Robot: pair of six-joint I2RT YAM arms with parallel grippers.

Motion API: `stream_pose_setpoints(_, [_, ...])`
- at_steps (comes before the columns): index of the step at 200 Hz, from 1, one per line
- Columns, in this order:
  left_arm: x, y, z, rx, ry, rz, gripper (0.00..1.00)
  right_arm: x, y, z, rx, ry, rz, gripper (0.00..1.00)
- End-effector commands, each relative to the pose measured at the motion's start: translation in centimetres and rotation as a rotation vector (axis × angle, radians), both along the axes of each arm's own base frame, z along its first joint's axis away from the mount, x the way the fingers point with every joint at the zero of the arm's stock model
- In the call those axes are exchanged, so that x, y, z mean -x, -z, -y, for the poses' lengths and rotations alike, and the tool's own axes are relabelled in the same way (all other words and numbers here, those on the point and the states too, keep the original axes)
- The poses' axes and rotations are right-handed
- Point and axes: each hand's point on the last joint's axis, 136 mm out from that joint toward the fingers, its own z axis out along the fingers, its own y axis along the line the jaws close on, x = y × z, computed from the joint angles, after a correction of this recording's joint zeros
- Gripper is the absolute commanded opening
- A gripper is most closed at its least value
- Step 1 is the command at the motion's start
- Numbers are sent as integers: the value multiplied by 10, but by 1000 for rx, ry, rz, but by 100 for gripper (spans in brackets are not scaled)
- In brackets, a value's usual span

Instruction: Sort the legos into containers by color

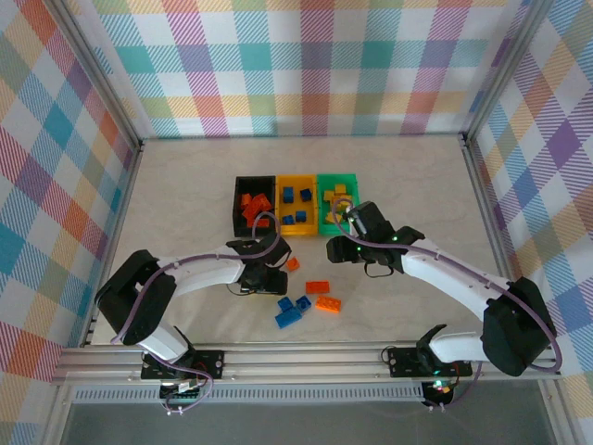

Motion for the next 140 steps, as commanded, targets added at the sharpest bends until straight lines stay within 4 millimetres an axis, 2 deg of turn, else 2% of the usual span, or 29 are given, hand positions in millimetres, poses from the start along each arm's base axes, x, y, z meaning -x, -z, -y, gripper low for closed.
stream_pose_setpoints(1, [-23,-1,30,84,63,71,70,4,0,1,6,-15,15,67])
stream_pose_setpoints(19, [-24,1,25,46,85,74,83,4,0,1,5,-16,17,67])
stream_pose_setpoints(31, [-24,3,24,23,98,65,87,3,0,0,2,-17,19,67])
stream_pose_setpoints(67, [-29,9,42,86,117,58,83,3,3,-1,3,-18,14,67])
stream_pose_setpoints(109, [-48,0,67,132,173,101,83,5,6,1,5,-18,7,67])
stream_pose_setpoints(140, [-53,-1,76,146,209,109,82,6,7,2,7,-15,8,67])
